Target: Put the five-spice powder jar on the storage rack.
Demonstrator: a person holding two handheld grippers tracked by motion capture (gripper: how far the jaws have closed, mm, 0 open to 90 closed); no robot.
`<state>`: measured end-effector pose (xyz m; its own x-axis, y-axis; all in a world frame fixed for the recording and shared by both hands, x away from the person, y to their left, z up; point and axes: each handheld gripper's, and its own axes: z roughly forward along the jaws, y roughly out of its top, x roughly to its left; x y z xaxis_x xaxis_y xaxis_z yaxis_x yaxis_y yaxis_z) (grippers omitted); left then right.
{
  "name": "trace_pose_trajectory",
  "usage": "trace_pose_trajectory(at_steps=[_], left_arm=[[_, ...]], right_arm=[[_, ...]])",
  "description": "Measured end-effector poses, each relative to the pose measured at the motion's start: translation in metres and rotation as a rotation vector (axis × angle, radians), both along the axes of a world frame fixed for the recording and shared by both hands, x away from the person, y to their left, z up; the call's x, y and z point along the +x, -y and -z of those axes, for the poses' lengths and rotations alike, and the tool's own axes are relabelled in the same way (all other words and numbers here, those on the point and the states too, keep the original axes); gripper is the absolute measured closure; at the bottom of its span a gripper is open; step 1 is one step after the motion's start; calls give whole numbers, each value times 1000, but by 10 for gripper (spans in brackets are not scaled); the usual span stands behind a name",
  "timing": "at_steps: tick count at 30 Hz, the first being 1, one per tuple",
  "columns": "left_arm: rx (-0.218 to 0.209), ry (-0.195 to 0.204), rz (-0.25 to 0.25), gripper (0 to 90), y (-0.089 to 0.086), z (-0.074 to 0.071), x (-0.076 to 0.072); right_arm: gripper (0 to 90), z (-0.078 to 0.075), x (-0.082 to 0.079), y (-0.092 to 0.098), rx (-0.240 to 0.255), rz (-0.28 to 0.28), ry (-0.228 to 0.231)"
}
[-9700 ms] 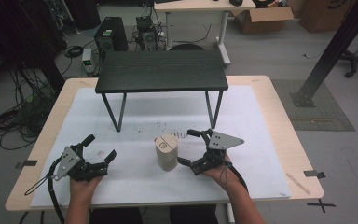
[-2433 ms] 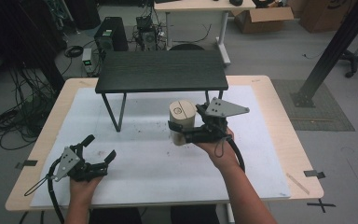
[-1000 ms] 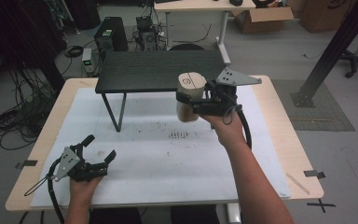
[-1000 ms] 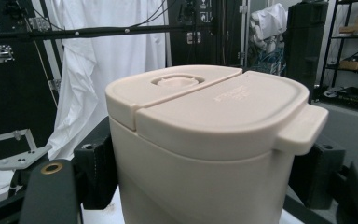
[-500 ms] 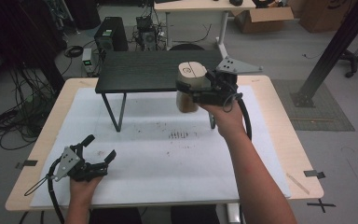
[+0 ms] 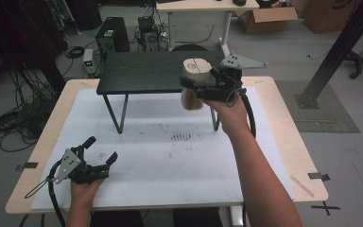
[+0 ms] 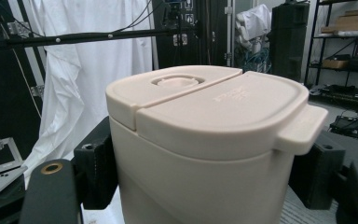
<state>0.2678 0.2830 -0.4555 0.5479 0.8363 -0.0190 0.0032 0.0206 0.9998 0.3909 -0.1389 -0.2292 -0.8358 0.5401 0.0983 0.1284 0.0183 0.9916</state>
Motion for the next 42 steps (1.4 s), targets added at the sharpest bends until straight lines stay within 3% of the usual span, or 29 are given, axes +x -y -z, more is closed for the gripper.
trace_pose_trajectory(at_steps=[23,42], left_arm=[[-2,1,0,2,0,0,0],[-5,6,0,2,-1,0,-1]], right_arm=[[238,-15,18,0,-8,61,3],[239,-23,39,-10,-37,146,-7]])
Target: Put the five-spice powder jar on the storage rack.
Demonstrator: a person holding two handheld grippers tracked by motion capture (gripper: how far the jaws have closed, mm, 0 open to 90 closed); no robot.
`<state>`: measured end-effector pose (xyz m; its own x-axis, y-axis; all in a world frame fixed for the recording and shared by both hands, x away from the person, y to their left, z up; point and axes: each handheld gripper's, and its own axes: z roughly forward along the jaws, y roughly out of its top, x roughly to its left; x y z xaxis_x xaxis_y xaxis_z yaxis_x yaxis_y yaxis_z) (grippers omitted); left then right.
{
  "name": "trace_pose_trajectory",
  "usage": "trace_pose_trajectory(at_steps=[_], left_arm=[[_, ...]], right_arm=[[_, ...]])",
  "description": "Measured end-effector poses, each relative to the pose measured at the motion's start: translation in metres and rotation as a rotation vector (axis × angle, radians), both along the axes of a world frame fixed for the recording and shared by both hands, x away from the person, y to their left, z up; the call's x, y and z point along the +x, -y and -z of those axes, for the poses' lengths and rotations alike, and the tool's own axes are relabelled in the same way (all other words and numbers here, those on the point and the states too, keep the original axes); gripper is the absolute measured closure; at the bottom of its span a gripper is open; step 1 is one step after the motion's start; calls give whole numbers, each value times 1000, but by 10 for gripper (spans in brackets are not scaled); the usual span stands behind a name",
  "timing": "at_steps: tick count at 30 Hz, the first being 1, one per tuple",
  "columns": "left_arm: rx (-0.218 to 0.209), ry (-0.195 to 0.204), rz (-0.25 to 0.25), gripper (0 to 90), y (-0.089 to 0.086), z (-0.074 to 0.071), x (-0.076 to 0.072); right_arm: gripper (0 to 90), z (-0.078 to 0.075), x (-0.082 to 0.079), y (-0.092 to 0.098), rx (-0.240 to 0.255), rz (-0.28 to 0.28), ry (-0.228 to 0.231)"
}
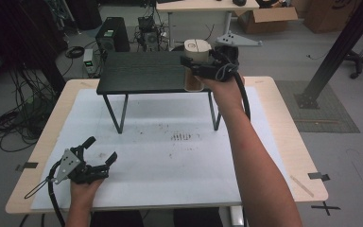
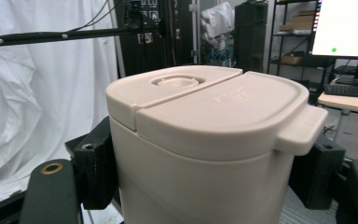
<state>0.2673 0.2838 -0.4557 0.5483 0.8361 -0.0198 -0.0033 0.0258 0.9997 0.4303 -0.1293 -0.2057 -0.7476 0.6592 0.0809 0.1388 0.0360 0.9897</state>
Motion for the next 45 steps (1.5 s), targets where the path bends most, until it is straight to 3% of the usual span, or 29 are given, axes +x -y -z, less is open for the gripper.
trace_pose_trajectory(at_steps=[6,30,45], left_arm=[[-2,2,0,2,0,0,0],[-4,3,0,2,-1,0,0],[-3,5,1,2,-1,0,-1]], right_arm=[[239,0,6,-7,-10,28,15],[238,11,30,-9,-27,130,-17],[237,15,30,-10,-37,131,18]])
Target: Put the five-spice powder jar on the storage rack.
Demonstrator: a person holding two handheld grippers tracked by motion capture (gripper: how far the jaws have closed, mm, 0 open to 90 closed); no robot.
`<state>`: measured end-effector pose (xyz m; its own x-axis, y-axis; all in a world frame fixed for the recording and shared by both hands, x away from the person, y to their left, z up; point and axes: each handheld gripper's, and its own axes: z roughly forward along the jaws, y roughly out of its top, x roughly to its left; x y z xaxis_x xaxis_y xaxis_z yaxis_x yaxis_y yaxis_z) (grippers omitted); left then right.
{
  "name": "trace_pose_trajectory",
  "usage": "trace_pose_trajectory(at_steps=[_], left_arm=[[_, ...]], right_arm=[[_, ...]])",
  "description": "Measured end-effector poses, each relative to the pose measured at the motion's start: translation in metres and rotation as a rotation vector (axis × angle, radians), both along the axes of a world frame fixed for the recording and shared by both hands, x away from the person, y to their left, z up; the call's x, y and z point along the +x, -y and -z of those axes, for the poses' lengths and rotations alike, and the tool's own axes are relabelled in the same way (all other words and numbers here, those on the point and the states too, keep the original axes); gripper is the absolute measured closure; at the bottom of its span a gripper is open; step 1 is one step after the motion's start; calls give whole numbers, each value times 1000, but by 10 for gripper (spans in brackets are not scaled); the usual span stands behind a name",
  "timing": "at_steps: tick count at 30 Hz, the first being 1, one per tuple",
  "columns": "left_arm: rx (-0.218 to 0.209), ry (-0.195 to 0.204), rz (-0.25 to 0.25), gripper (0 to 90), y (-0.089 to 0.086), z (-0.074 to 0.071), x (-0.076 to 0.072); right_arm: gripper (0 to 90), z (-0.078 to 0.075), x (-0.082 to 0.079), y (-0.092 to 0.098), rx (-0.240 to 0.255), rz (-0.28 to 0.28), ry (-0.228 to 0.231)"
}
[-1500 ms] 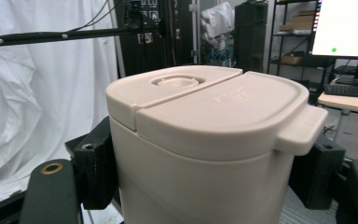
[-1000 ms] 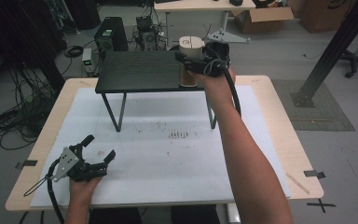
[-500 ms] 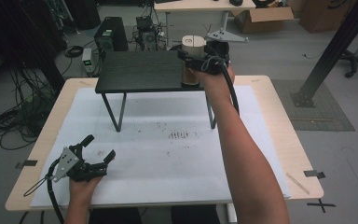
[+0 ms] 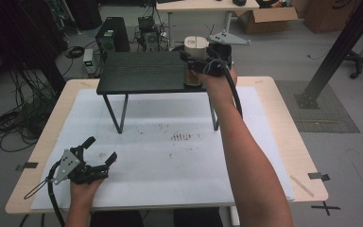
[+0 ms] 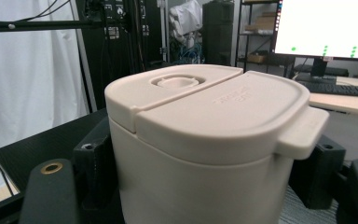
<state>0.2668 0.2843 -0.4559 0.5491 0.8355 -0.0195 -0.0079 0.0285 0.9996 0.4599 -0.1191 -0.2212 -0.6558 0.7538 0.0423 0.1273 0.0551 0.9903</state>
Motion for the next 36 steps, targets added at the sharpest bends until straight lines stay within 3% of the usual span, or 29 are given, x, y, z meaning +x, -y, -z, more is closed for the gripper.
trace_pose_trajectory(at_steps=[12,36], left_arm=[[-2,1,-1,2,0,0,0],[0,-1,-1,2,0,0,0]], right_arm=[[237,4,-1,1,11,-8,30],[206,3,0,-1,4,-8,15]])
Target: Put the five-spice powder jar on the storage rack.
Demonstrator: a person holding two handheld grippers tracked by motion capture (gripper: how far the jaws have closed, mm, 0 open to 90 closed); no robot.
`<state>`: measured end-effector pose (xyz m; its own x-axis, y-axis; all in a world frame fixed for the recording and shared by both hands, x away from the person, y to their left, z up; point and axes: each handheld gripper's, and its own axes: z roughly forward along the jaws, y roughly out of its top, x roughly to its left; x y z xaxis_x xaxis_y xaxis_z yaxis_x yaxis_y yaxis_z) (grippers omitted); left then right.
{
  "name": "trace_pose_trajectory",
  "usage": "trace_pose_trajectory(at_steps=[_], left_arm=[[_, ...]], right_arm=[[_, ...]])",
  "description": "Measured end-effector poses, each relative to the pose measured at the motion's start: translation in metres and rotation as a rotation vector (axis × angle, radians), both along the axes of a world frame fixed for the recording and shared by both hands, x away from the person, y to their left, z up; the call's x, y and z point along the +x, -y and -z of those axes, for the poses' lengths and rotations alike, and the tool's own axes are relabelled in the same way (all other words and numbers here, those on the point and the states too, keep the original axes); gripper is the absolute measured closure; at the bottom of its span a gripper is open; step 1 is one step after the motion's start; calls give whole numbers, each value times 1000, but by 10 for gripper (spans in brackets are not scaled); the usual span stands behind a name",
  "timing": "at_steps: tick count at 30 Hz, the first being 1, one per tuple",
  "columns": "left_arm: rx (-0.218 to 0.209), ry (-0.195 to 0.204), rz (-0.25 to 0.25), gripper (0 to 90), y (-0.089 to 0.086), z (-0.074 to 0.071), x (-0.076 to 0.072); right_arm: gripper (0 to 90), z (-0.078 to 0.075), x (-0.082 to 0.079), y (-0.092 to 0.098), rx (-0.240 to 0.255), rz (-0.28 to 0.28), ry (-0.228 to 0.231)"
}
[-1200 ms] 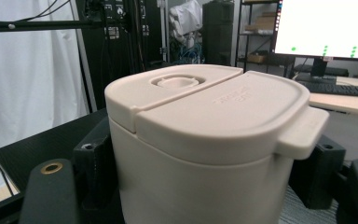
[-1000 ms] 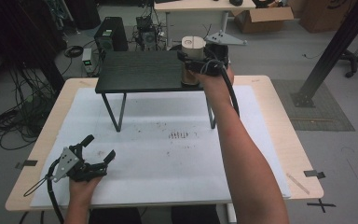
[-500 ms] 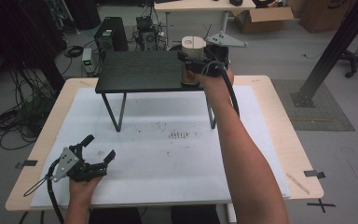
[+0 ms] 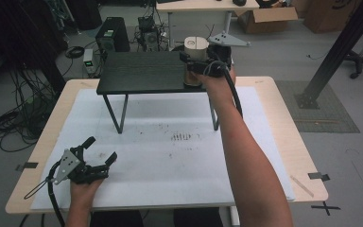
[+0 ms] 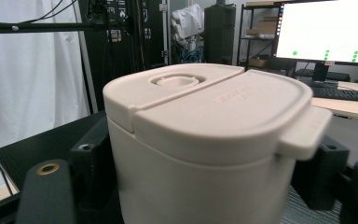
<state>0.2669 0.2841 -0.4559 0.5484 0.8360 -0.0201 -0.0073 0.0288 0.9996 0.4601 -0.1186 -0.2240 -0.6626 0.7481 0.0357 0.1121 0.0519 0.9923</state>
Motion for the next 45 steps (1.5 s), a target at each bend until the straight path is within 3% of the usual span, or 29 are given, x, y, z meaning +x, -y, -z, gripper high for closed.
trace_pose_trajectory(at_steps=[15,45], left_arm=[[3,2,-1,2,0,0,0],[1,3,-1,2,0,0,0]], right_arm=[[117,-1,-4,1,-21,13,7],[65,1,-23,21,-29,-4,22]])
